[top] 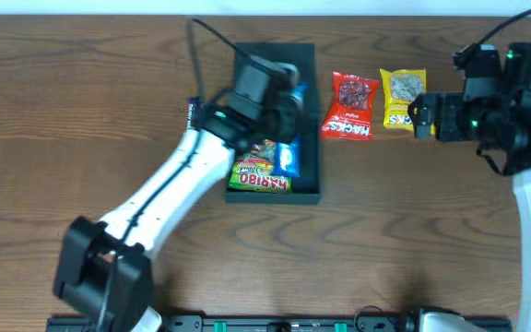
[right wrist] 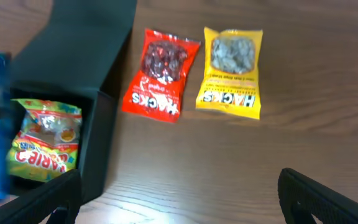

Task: Pack container
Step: 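Lower the Oreo pack into the box's right side and release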

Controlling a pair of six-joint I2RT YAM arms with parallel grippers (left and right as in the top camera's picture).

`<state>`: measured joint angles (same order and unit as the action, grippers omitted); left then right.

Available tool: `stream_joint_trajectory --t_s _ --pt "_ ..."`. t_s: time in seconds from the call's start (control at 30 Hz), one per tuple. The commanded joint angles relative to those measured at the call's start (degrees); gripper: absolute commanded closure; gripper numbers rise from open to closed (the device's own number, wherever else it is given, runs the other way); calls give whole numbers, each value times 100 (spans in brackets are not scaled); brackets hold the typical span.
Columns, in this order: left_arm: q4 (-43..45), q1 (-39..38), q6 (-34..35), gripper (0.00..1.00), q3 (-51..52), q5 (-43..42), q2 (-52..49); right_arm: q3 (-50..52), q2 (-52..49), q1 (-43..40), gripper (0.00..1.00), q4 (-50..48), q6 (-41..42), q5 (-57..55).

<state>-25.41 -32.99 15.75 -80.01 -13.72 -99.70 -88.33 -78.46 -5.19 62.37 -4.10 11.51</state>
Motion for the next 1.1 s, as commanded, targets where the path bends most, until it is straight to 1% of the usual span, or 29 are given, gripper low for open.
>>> stream_joint_trajectory --t_s 0.0,0.27,0.33,0.4,0.5,0.53,0.57,0.63,0.7,0.77,0.93,1.07 --pt "22 -234 404 94 -74 280 -319 -11 332 -52 1 17 63 -13" --pt "175 -535 1102 94 -74 278 -846 -11 715 -52 1 13 63 -13" --pt "195 -531 1202 94 -74 315 -896 -11 717 -52 1 20 63 -13" --pt "208 -531 1281 94 -74 538 -907 -11 717 -52 1 22 63 -13" --pt "372 -529 1279 94 -74 579 -907 -11 717 -52 1 17 61 -13" --pt "420 -531 1279 89 -74 575 -907 -11 717 -52 1 17 61 -15" --pt "457 -533 1279 75 -74 535 -907 -11 717 -52 1 17 61 -15" --pt "485 -533 1283 39 -74 461 -907 -11 717 -52 1 17 61 -13" --pt "481 -531 1281 12 -74 422 -905 -11 717 -52 1 15 61 -15" --pt "481 -522 1279 9 -74 310 -905 -11 715 -52 1 7 61 -15" --pt "391 -501 1255 11 -74 313 -848 -11 704 -52 1 -2 61 -15" --pt "160 -363 1165 11 -76 317 -575 17 542 -50 1 -70 63 -15"
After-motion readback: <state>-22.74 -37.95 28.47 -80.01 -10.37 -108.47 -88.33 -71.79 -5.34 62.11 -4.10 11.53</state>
